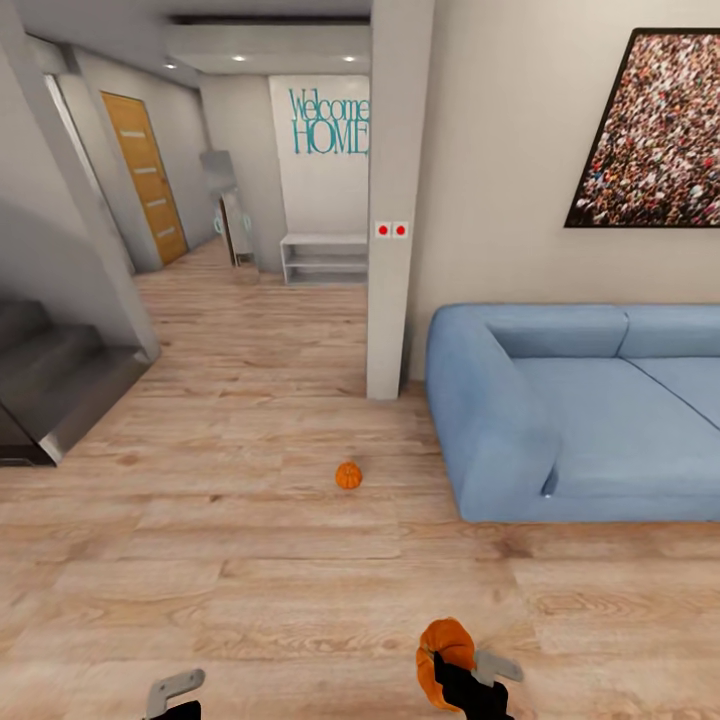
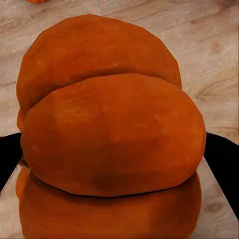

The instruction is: Place each of the two pumpkins and all three candles from the living room inside a cabinet in the living room (use any cabinet), then make sure every cabinet is closed, and position the cauldron so it is next to a table in the living room.

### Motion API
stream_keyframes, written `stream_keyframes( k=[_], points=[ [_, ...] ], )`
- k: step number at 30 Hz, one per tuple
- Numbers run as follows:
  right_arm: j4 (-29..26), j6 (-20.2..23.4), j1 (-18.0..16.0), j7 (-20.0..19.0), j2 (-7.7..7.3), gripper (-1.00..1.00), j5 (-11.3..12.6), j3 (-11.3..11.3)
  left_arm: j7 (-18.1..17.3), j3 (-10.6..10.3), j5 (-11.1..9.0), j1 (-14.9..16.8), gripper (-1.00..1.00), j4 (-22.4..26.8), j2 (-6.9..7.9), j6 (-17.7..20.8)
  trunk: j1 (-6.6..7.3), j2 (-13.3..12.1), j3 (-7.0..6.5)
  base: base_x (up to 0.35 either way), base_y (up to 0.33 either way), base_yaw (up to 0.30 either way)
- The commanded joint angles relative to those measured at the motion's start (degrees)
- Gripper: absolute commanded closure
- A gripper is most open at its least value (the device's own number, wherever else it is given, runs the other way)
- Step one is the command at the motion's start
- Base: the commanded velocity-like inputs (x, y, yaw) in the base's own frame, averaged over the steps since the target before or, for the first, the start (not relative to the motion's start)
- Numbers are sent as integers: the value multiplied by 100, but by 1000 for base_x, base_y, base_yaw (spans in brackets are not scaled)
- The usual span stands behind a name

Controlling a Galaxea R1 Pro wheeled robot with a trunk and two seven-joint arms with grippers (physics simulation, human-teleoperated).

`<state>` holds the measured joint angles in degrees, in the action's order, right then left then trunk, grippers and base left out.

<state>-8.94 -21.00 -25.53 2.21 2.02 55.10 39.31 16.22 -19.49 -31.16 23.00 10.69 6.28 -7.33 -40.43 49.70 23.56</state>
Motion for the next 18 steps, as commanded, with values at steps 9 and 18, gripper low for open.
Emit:
stream_keyframes(
  k=[9, 18],
  points=[
    [-3, -18, -5, 34, 0, 100, 17, 51, 24, -50, -49, 2, -100, 3, 4, -14, -4, 4, -16, 332, 0, 0],
    [-3, -25, -5, 34, 0, 100, 6, 51, 24, -53, -49, 2, -100, 3, 4, -14, -4, 4, -28, 332, 0, 0]
  ],
)
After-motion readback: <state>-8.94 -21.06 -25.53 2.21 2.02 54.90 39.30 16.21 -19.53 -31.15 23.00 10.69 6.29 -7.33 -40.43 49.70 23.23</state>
